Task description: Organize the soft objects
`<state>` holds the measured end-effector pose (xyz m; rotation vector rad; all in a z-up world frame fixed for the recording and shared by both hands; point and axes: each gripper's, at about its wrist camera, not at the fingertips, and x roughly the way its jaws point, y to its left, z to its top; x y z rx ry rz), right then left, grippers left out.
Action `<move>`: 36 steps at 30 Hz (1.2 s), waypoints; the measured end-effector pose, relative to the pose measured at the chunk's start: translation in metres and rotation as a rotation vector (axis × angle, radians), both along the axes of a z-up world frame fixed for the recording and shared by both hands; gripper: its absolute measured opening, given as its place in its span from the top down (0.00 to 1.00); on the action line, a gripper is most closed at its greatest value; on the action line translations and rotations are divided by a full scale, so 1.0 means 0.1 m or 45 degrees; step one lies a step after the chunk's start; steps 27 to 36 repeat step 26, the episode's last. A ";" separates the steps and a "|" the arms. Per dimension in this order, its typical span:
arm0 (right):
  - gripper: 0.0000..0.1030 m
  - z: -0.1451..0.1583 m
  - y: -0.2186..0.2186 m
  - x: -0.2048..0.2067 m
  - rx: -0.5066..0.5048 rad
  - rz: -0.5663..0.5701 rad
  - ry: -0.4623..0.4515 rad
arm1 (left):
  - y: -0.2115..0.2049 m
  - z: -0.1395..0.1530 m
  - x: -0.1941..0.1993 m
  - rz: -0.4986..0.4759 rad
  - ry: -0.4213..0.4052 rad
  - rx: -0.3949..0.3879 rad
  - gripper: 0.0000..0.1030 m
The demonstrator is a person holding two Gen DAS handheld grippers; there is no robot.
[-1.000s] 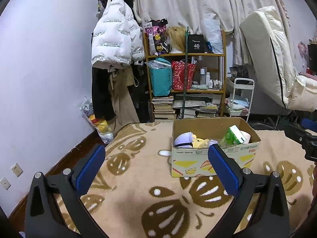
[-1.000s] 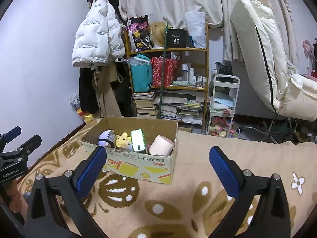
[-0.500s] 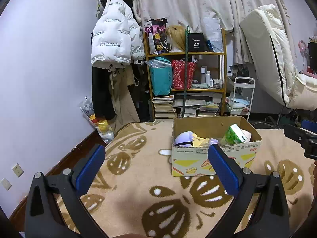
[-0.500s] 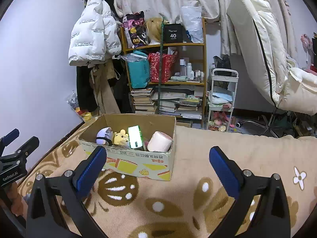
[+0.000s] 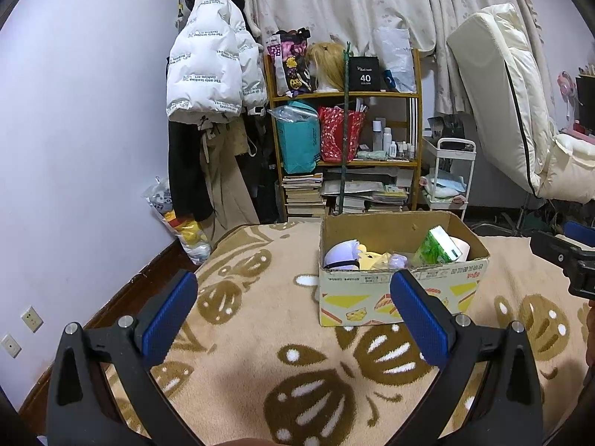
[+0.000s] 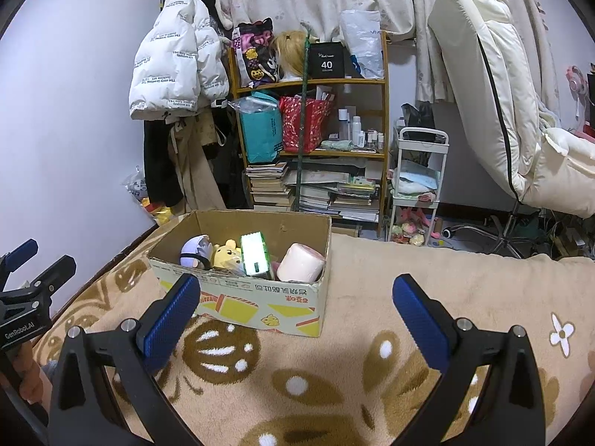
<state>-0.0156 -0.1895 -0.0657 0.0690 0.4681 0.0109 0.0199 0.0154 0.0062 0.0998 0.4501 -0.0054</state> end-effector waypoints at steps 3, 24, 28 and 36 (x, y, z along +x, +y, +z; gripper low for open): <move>0.00 0.00 0.00 0.00 -0.001 0.000 0.000 | -0.01 0.00 0.00 0.000 0.000 0.003 0.01; 0.00 -0.08 -0.07 -0.04 -0.010 0.005 0.002 | -0.01 -0.06 0.04 0.000 0.018 0.011 0.01; 0.00 -0.07 -0.06 -0.04 -0.015 0.002 0.003 | -0.01 -0.07 0.04 0.000 0.022 0.009 0.01; 0.00 -0.07 -0.06 -0.04 -0.015 0.002 0.003 | -0.01 -0.07 0.04 0.000 0.022 0.009 0.01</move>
